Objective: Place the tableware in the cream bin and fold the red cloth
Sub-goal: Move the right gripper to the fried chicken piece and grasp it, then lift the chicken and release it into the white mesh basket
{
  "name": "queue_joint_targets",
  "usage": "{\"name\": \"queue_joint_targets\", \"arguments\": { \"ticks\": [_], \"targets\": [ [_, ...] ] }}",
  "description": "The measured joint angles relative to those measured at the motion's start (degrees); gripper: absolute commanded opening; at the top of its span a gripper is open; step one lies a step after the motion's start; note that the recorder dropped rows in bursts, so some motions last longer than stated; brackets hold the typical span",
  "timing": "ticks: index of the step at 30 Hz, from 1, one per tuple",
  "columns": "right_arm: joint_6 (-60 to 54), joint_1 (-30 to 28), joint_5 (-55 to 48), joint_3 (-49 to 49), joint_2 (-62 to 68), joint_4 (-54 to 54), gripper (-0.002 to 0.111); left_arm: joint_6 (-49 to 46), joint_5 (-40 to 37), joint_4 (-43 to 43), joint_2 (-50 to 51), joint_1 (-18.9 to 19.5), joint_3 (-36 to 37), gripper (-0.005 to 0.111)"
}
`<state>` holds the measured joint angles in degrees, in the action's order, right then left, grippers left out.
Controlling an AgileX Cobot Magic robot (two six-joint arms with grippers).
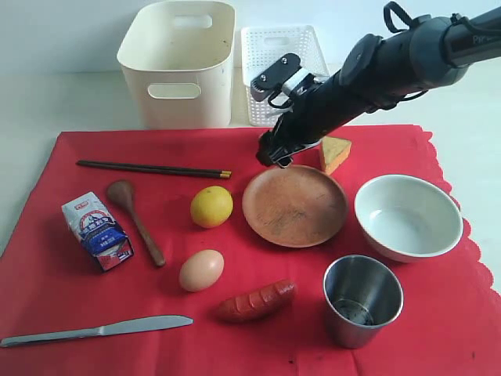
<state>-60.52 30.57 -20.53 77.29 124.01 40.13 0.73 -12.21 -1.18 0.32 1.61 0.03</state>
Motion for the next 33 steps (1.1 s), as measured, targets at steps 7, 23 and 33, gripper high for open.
{"name": "queue_joint_targets", "arguments": {
  "ticks": [7, 23, 33],
  "targets": [
    [0.0, 0.0, 1.4, 0.0, 0.0, -0.4, 0.035, 0.0, 0.0, 0.0, 0.0, 0.0, 0.0, 0.0],
    [0.2, 0.0, 0.6, 0.0, -0.3, -1.2, 0.0, 0.0, 0.0, 0.0, 0.0, 0.0, 0.0, 0.0],
    [7.7, 0.0, 2.2, 0.0, -2.5, -1.3, 0.066, 0.0, 0.0, 0.0, 0.0, 0.0, 0.0, 0.0]
  ]
}}
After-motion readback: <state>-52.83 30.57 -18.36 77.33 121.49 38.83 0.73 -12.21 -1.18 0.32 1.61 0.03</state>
